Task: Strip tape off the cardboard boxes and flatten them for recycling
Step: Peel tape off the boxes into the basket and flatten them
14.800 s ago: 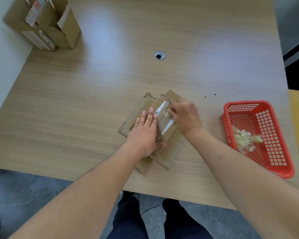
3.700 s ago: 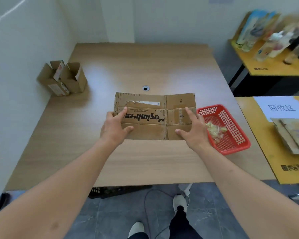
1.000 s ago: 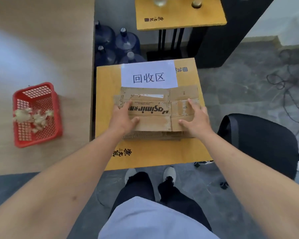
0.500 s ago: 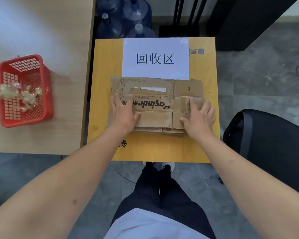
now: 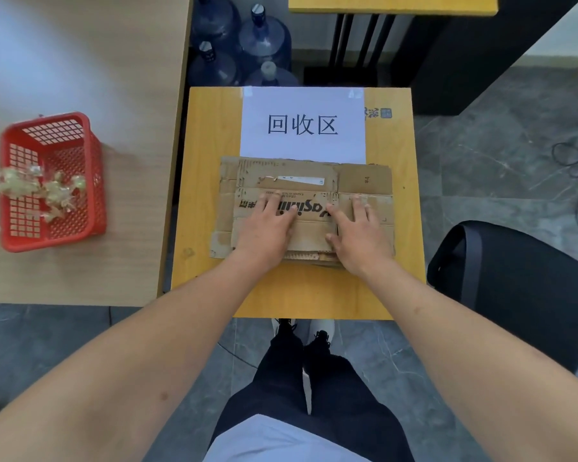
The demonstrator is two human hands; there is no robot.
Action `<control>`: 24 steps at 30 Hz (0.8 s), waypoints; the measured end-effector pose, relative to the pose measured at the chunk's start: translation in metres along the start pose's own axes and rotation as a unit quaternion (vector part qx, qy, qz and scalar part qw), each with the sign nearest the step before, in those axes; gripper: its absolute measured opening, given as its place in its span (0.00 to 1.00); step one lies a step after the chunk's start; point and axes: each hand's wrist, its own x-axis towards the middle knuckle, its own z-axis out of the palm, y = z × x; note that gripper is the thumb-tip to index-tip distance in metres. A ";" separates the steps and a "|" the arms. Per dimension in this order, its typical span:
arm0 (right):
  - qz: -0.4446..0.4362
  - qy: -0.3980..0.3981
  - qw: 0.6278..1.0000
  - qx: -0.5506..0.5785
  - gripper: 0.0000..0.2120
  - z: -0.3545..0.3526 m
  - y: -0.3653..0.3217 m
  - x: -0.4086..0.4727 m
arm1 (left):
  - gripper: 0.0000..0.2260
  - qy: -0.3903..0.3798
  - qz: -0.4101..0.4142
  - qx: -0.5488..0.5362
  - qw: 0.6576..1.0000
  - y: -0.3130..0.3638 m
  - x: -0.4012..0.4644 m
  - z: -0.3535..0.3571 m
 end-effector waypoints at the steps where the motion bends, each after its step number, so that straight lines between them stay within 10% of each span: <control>1: 0.001 -0.006 1.000 0.002 0.29 -0.005 -0.003 -0.002 | 0.21 -0.008 -0.002 -0.003 1.000 0.003 -0.002 -0.003; 8: -0.103 0.007 0.995 -0.011 0.24 -0.063 -0.016 -0.019 | 0.28 0.024 -0.068 -0.115 0.991 0.012 -0.023 -0.061; 24: -0.363 0.113 0.919 -0.101 0.25 -0.191 -0.157 -0.111 | 0.26 0.183 -0.170 -0.010 0.968 -0.034 -0.192 -0.192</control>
